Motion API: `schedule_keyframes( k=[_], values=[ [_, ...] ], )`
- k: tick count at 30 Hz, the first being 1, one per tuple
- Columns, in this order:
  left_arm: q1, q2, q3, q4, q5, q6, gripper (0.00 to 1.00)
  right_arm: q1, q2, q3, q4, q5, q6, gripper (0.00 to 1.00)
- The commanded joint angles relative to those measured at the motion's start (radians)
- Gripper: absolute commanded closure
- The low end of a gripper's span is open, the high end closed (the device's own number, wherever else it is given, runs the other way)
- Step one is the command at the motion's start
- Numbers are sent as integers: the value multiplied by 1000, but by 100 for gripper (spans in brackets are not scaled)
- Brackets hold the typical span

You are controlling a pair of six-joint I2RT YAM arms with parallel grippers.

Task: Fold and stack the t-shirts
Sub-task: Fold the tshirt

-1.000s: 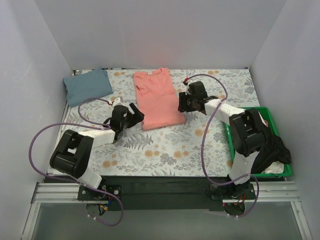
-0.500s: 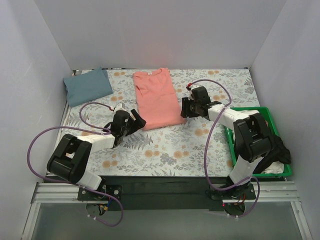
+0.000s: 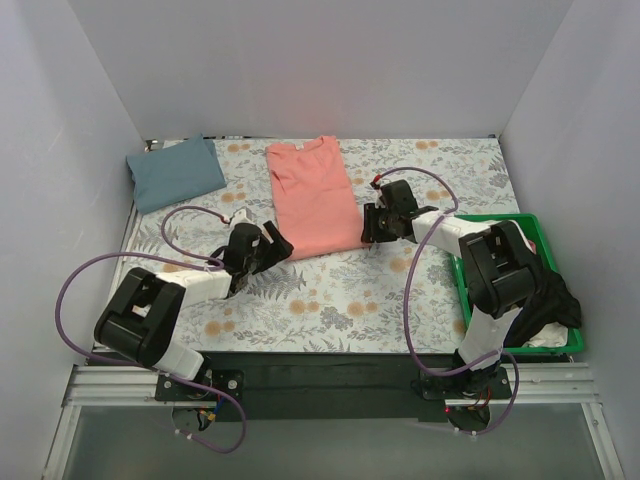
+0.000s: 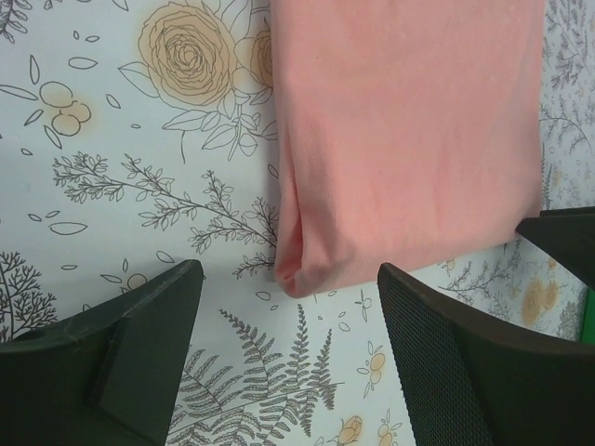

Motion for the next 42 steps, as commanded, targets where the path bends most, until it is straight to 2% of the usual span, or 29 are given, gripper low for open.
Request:
schedule_keyframes(
  k=[1, 5, 11, 13, 16, 23, 29, 34, 42],
  values=[
    [-12, 0, 3, -23, -39, 5, 25, -1, 14, -16, 24, -17, 9, 54],
    [-25, 13, 14, -35, -55, 8, 25, -1, 33, -32, 24, -29, 15, 62],
    [-56, 27, 31, -63, -92, 11, 30, -3, 41, -38, 24, -34, 16, 88],
    [-67, 38, 39, -78, -111, 14, 37, -1, 41, -38, 24, -36, 14, 94],
    [-81, 44, 46, -95, -123, 14, 45, -1, 46, -39, 24, -31, 12, 96],
    [-92, 96, 68, -100, -164, 7, 50, -1, 52, -47, 25, -40, 11, 98],
    [-108, 139, 106, -120, -167, 13, 60, -1, 43, -52, 28, -37, 9, 98],
    [-116, 129, 102, -174, -177, 2, 76, -1, 35, -55, 30, -39, 11, 99],
    [-141, 133, 53, -190, -169, -38, 81, -1, 26, -58, 30, -40, 12, 99]
  ],
)
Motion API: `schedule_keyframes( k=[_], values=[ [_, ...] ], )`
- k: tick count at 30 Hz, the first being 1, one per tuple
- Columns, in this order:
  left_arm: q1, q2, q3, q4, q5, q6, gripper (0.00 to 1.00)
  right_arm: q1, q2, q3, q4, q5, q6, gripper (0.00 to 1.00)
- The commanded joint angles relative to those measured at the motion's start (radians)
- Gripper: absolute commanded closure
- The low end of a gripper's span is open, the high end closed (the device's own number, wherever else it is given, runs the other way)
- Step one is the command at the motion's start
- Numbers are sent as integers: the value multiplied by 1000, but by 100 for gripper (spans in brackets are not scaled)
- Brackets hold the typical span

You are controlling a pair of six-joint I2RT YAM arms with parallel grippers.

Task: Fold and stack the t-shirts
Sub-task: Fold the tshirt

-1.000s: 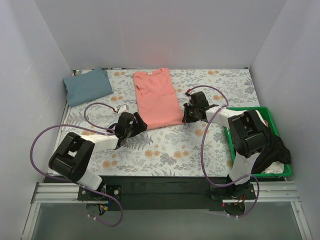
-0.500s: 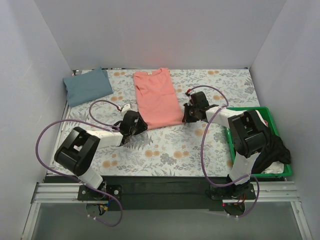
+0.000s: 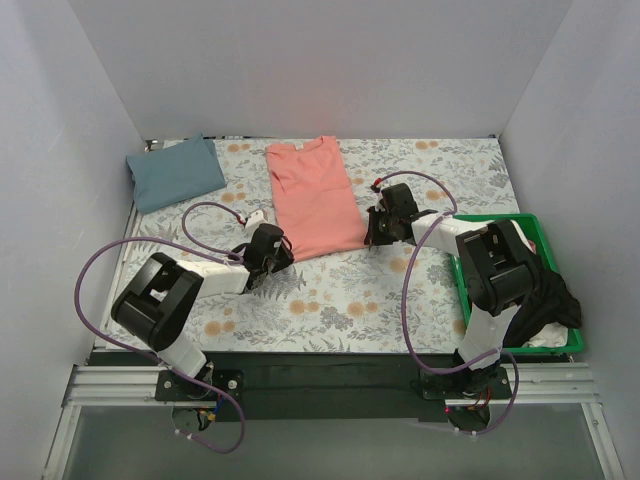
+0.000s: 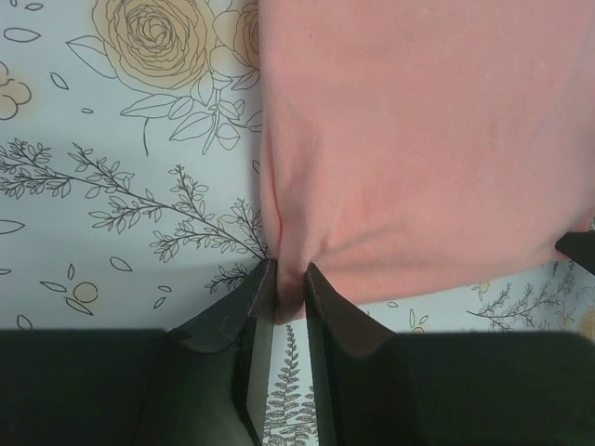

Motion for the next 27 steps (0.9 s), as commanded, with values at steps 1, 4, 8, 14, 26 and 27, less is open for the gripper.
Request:
schedule_keyframes(
  k=[1, 4, 8, 14, 26, 27],
  values=[
    [-21, 15, -47, -116, -4, -16, 83, 1, 2, -28, -22, -1, -6, 99],
    [-27, 18, -62, -123, -9, -18, 99, 1, -9, -32, -22, 5, -6, 99],
    [-27, -14, -78, -134, -26, -2, 100, 1, -46, -41, -25, 13, -5, 99],
    [-29, -131, -96, -154, 37, 39, 100, 1, -153, -86, -28, -10, -11, 99],
    [-32, -394, -125, -274, 126, 48, 100, 42, -421, -224, -87, 22, 8, 99],
    [-32, -405, -124, -281, 132, 47, 100, 45, -452, -235, -91, 25, 12, 99]
  ],
)
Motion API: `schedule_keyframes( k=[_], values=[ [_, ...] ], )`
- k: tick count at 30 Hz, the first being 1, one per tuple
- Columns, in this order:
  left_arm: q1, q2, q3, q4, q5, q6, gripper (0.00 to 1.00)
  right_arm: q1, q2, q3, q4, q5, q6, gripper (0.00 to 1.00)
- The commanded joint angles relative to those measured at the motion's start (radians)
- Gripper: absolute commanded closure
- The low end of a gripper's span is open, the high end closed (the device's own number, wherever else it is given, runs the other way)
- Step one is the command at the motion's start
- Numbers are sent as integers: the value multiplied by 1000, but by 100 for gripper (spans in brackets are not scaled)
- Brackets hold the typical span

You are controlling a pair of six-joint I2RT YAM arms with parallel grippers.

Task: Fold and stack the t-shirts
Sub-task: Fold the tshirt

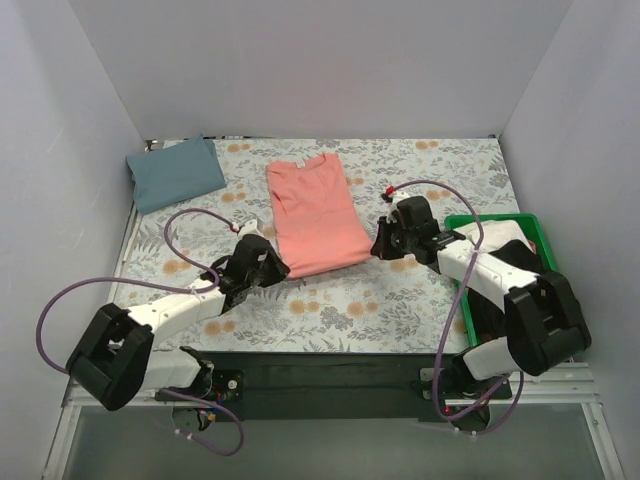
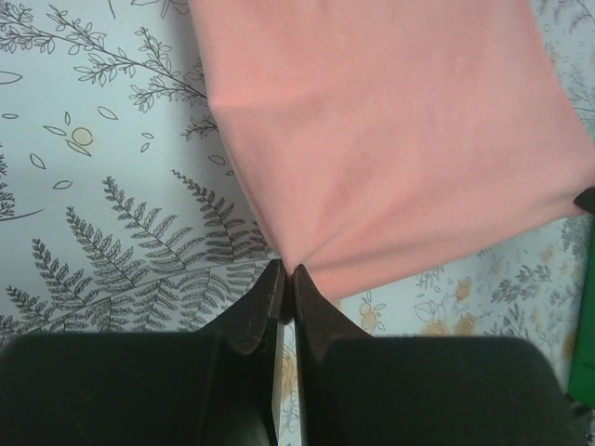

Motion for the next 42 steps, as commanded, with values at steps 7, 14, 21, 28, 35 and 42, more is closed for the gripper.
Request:
schedule_keyframes(
  k=[7, 14, 21, 28, 35, 42],
  values=[
    [-5, -174, -46, -140, 80, -9, 100, 34, -212, -70, -101, 81, 13, 99],
    [-10, -276, -44, -259, 119, 12, 100, 63, -372, -117, -190, 121, 56, 99],
    [-17, -413, 2, -327, 205, 14, 100, 103, -547, -122, -279, 208, 99, 99],
    [-29, -457, 46, -348, 298, 2, 100, 144, -667, -79, -365, 269, 136, 99],
    [-45, -474, 74, -321, 300, -8, 100, 160, -713, -33, -389, 351, 130, 99],
    [-45, -381, 80, -169, 289, -9, 100, 158, -633, 28, -283, 453, 69, 99]
  ],
)
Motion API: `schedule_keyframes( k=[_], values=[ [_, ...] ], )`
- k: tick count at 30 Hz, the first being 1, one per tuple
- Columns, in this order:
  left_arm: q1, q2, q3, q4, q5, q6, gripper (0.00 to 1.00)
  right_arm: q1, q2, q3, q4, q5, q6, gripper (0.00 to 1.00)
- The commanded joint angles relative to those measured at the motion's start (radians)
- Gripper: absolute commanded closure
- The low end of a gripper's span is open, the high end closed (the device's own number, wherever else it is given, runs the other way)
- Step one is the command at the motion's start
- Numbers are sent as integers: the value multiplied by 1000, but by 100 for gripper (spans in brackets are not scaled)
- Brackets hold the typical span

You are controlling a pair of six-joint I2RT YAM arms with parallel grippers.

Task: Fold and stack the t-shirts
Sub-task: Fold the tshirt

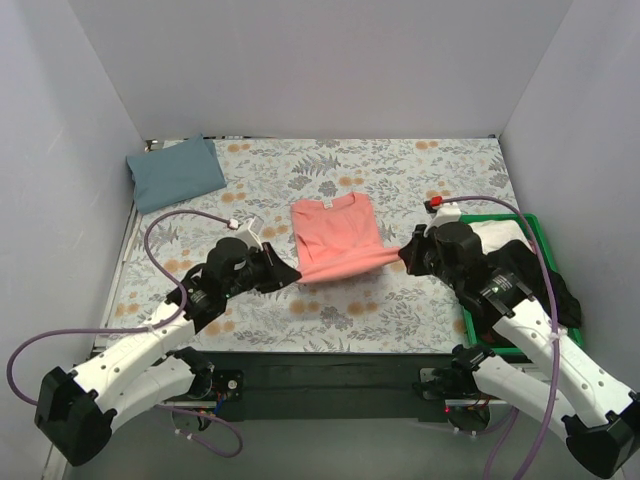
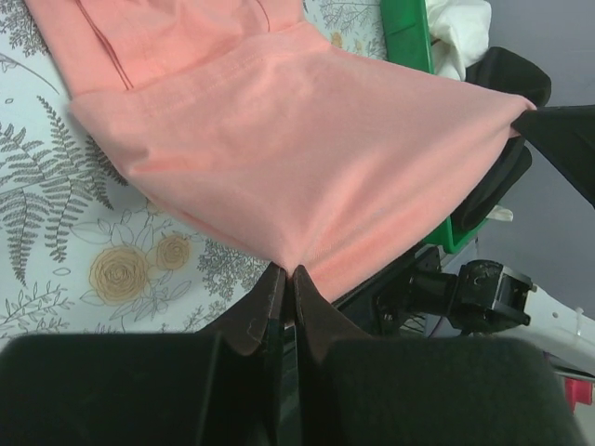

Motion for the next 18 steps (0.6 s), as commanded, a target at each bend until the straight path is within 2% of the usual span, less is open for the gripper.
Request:
schedule_keyframes(
  k=[1, 11, 18],
  values=[
    [2, 43, 41, 78, -14, 13, 100, -3, 46, 74, 89, 137, -54, 99],
    [8, 189, 83, 222, -46, 45, 100, -3, 225, 160, 212, 232, -100, 99],
    [89, 269, 93, 308, 12, 61, 100, -6, 361, 235, 271, 272, -137, 99]
  ],
)
